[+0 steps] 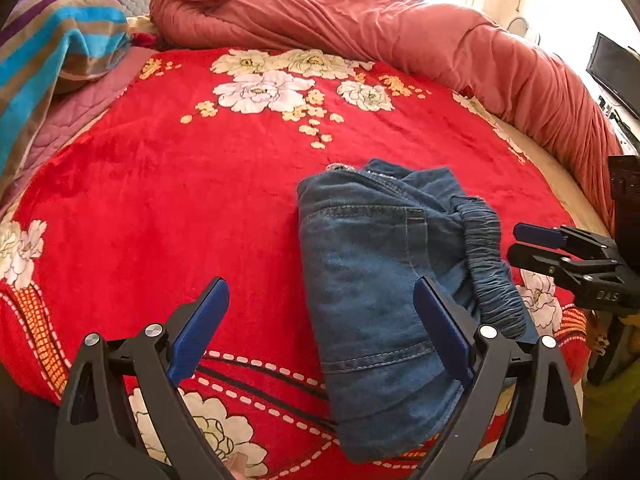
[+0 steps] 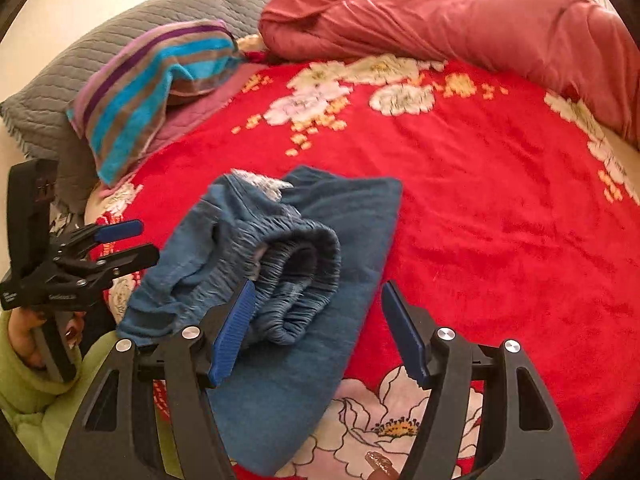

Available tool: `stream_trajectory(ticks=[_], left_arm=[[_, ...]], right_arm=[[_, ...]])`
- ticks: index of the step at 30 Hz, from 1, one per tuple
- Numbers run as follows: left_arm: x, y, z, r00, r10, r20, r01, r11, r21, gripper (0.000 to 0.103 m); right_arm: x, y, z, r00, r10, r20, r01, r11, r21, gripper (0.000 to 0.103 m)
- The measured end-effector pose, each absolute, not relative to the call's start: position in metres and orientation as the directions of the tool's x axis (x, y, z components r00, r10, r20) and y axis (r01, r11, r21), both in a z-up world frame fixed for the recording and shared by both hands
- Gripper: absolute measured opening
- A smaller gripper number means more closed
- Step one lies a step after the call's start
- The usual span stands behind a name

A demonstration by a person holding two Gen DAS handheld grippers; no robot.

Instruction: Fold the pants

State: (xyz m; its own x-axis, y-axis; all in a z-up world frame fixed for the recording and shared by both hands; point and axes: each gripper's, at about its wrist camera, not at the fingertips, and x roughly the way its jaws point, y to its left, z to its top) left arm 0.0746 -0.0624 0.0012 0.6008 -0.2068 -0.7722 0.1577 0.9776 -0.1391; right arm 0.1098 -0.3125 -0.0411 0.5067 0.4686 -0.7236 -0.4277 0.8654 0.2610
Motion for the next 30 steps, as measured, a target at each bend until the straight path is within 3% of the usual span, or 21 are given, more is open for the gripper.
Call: stream_trajectory(ticks=[6,8,19,21,22,23,26,30], left_arm=[[0.081,-0.063,-0.013,0.569,-0.215,-0.794,0.152,0.976,-0.156,0.086],[0.083,-0.063,-0.017,0.56,-0.222,-0.798,0.153,0.975,-0.164,0.086],[0.095,-0.074,-0.034,0.508,-0.298,-0.808,0.179,0.954,-0.24,0.086],[0.096,-0.078,-0.036,0.504,-0.312,-0.805,0.192,0.95,-0.247,0.081],[0.096,-0.079,-0.036,0.501,-0.326,-0.802,0.198,0.945,-0.26,0.072],[0.097,-0.08,-0.036,0.497,-0.339,-0.799,0.204,0.94,-0.273,0.059],[0.096,-0.087,-0.032,0.502,-0.34,-0.795,0.222,0.939,-0.261,0.043],[0.094,-0.091,-0.023,0.521,-0.335,-0.785,0.231,0.941,-0.248,0.037]], right_arm=[[0.122,-0.313,-0.061,0.451,0.484,-0.75,-0.399,0.861,0.316,0.065],[0.125,-0.314,-0.066,0.461,0.462,-0.758,-0.373,0.875,0.307,0.087],[0.132,-0.307,-0.075,0.43,0.513,-0.743,-0.41,0.844,0.346,0.088],[0.133,-0.304,-0.076,0.422,0.527,-0.737,-0.429,0.833,0.35,0.084],[0.133,-0.302,-0.076,0.416,0.546,-0.728,-0.445,0.82,0.361,0.076],[0.133,-0.3,-0.075,0.405,0.568,-0.717,-0.458,0.804,0.378,0.06],[0.128,-0.293,-0.066,0.427,0.58,-0.694,-0.497,0.792,0.355,0.037],[0.123,-0.289,-0.052,0.463,0.58,-0.67,-0.53,0.787,0.315,0.028]])
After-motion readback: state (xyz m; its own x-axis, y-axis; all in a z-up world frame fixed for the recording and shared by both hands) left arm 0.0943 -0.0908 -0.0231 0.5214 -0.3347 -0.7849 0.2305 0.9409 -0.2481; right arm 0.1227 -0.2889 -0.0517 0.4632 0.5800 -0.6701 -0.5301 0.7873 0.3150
